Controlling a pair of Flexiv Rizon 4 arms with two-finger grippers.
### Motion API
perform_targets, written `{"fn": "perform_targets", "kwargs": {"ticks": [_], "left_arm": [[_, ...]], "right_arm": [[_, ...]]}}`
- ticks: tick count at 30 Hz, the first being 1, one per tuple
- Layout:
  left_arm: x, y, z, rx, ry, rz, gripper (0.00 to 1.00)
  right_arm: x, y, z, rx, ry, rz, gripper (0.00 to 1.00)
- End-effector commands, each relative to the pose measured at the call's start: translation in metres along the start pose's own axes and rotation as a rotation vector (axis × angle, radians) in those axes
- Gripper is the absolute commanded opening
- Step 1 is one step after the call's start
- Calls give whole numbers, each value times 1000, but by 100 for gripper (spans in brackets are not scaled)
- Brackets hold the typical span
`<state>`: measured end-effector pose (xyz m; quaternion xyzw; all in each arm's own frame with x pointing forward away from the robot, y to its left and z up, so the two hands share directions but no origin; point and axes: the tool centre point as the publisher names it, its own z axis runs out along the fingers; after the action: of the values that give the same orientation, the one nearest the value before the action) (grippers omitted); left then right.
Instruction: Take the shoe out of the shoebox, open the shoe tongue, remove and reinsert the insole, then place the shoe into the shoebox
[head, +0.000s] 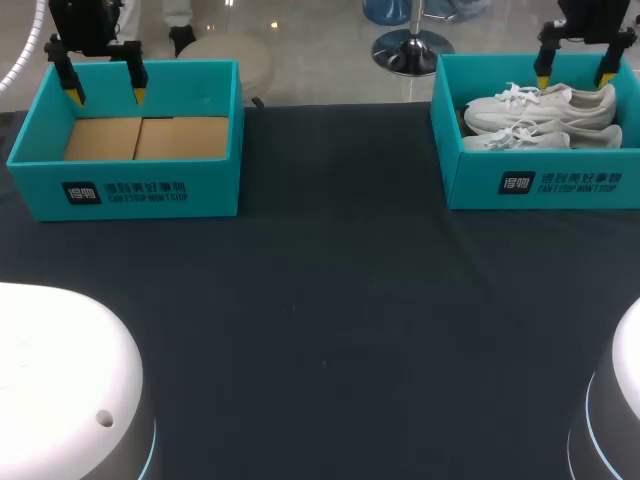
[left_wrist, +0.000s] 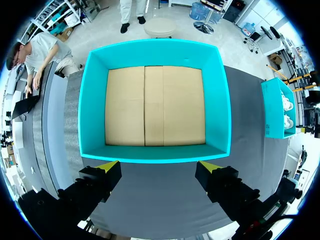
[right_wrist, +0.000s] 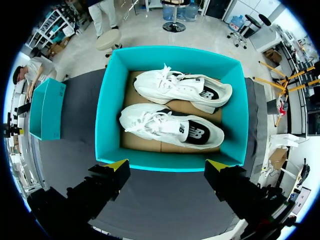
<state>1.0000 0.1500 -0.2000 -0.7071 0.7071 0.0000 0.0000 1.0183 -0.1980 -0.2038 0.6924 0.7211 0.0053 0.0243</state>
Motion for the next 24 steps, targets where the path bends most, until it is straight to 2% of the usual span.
{"fn": "perform_targets", "kwargs": {"ticks": [1,9,11,24], "left_arm": [[0,0,0,0,0,0,100],[0,0,0,0,0,0,100],[0,0,0,0,0,0,100],[0,0,0,0,0,0,100]], "right_arm": [[-26,3,9,15,18,-14,100],[-53,1,31,67,-51,-53,100],[-55,1,35,90,-88,-71,100],[-57,1,38,87,-85,-63,100]]}}
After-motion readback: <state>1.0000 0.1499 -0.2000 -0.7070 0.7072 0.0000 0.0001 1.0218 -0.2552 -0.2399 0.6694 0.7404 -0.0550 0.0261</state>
